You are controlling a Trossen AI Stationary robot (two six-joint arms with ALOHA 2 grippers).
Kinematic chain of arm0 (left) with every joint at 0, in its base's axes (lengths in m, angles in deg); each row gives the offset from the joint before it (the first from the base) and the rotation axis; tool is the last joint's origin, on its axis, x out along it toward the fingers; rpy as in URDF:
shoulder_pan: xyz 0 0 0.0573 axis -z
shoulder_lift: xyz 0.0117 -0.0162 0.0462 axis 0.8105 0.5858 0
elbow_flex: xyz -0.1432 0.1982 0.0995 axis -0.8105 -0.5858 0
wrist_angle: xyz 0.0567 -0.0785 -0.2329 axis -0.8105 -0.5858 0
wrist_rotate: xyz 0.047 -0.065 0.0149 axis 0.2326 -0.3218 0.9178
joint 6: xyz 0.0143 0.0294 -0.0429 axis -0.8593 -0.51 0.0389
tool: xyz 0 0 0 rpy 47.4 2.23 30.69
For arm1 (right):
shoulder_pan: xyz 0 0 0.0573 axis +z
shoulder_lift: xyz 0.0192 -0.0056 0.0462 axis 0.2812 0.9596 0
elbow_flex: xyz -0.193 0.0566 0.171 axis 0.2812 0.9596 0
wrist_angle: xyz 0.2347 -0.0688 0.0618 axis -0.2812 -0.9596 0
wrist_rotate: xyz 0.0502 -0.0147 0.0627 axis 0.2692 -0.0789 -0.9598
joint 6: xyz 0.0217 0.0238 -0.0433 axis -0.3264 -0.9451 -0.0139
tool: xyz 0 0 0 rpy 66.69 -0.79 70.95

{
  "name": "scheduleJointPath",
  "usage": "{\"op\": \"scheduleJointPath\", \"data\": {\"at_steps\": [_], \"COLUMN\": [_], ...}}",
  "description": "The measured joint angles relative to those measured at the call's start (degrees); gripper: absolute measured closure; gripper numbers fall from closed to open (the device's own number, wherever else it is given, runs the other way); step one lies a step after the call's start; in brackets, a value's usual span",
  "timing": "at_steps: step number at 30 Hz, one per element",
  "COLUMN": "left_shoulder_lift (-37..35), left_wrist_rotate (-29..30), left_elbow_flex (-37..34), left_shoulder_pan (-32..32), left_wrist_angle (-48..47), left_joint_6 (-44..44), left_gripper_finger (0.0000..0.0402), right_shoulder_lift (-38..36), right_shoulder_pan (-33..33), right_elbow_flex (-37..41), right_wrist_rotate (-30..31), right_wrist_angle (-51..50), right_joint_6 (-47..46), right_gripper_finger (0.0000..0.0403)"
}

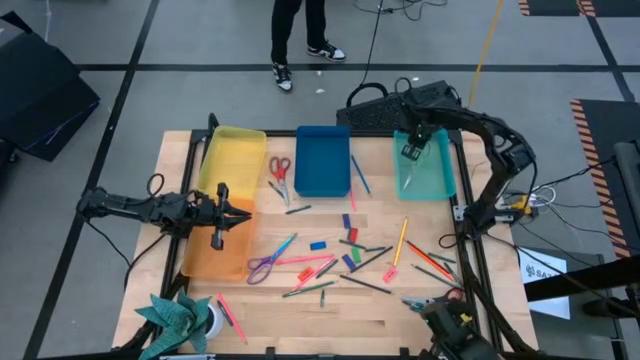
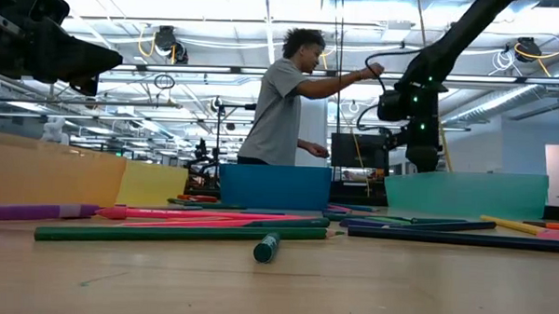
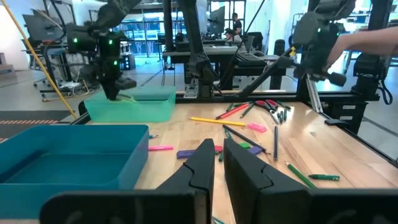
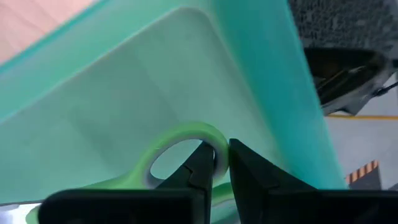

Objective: Sort crayons/erasers/pens/pencils in bins
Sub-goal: Put the green scissors into the light blue bin, then put the black scissors into the light blue bin

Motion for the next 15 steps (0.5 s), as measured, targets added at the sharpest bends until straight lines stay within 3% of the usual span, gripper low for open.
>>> {"op": "scheduleJointPath", "data": {"at_steps": [4,9,15], "left_shoulder_lift": [0.0,0.0,0.0], "left_wrist_rotate": [0.0,0.0,0.0], "left_elbow_flex": [0.0,0.0,0.0], "left_shoulder_pan": [0.0,0.0,0.0], "left_wrist_angle": [0.0,0.0,0.0], "left_joint_6": [0.0,0.0,0.0], "left_gripper_finger": [0.0362,0.0362,0.0362], "right_shoulder_lift": [1.4,0.8,-5.6], "right_shoulder_pan": [0.0,0.4,4.2], "right_elbow_flex": [0.0,0.0,0.0], "right_wrist_rotate": [0.1,0.9,4.8], "right_wrist_angle": [0.7,0.7,-2.1], "right_joint_6": [-1.1,-2.0,-1.4], "right_gripper_finger": [0.0359,0.0308,0.0254]}}
